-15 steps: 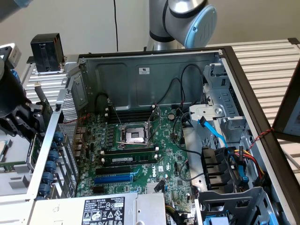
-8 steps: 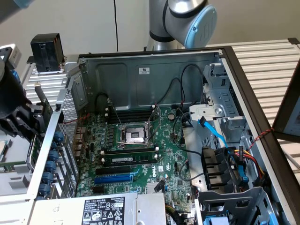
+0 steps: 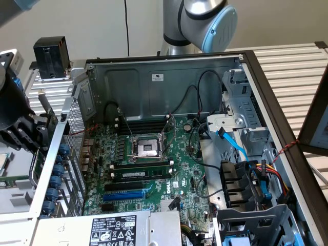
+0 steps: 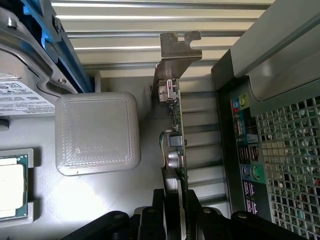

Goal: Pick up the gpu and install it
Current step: 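Pick up the gpu and move the gpu toward the slot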

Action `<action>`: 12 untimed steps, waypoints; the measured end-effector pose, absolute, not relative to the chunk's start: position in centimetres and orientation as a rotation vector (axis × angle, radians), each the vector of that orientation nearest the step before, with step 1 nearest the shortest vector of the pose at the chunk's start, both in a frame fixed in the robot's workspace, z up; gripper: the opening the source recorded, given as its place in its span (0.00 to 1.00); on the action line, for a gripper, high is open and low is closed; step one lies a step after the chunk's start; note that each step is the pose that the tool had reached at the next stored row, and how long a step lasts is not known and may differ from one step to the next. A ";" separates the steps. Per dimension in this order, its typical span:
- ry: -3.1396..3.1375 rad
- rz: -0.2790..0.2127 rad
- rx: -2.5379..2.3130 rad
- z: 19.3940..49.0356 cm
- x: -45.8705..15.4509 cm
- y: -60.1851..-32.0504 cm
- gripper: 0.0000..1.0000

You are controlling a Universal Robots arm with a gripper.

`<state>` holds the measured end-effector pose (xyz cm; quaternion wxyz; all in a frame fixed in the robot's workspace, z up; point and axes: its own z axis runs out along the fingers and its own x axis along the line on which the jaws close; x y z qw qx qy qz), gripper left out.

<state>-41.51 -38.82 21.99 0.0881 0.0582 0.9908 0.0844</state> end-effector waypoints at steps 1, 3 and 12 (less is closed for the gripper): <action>2.949 0.251 0.173 22.0 -41.5 -38.8 0.29; 2.949 0.253 0.174 22.0 -41.5 -38.8 0.29; 2.955 0.266 0.176 22.4 -41.5 -38.9 0.29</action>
